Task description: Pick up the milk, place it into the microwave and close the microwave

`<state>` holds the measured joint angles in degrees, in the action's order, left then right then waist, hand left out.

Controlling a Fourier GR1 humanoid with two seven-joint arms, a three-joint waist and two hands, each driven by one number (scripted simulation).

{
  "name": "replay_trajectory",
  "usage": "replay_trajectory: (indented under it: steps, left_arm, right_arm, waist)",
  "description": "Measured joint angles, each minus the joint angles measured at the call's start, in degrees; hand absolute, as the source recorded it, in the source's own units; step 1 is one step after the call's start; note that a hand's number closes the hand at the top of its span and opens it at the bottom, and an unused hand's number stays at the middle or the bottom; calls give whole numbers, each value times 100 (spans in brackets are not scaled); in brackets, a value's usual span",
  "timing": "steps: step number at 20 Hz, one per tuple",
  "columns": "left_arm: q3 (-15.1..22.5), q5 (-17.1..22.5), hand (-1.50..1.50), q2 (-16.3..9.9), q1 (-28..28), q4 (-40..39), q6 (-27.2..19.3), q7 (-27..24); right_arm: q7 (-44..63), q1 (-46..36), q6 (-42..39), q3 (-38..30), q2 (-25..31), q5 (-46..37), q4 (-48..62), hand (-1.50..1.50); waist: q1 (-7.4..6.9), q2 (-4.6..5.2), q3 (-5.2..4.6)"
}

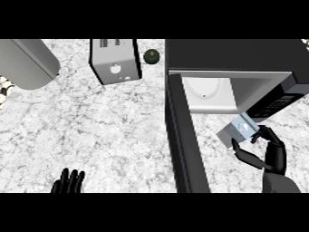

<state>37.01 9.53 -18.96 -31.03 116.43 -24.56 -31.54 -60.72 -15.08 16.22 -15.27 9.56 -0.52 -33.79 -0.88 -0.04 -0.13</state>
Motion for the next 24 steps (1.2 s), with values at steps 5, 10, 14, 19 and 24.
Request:
replay_trajectory:
  steps: [5,10,14,19,24]
  left_arm:
    - [-52,102,-150,-77,-89,54,83,-75]
    - [-101,196,-150,-81,-137,-14,146,-186]
    - [-249,325,-150,-172,-154,18,223,-160]
    - [-321,450,-150,-273,-343,3,356,-319]
    - [-579,698,-150,-329,-337,-127,537,-413]
  right_arm:
    - [147,-277,-353,268,321,-304,579,150]
    - [-33,-377,-1029,352,333,-239,760,150]
    - [-47,-365,-1305,471,204,-207,628,150]
    - [55,-210,-1477,645,-19,-158,126,150]
    - [437,-26,-1272,874,-303,-203,-773,150]
  waist:
    - [-26,3,0]
    - [-10,0,-1]
    - [22,-11,-5]
    - [53,-19,-1]
    - [79,-15,6]
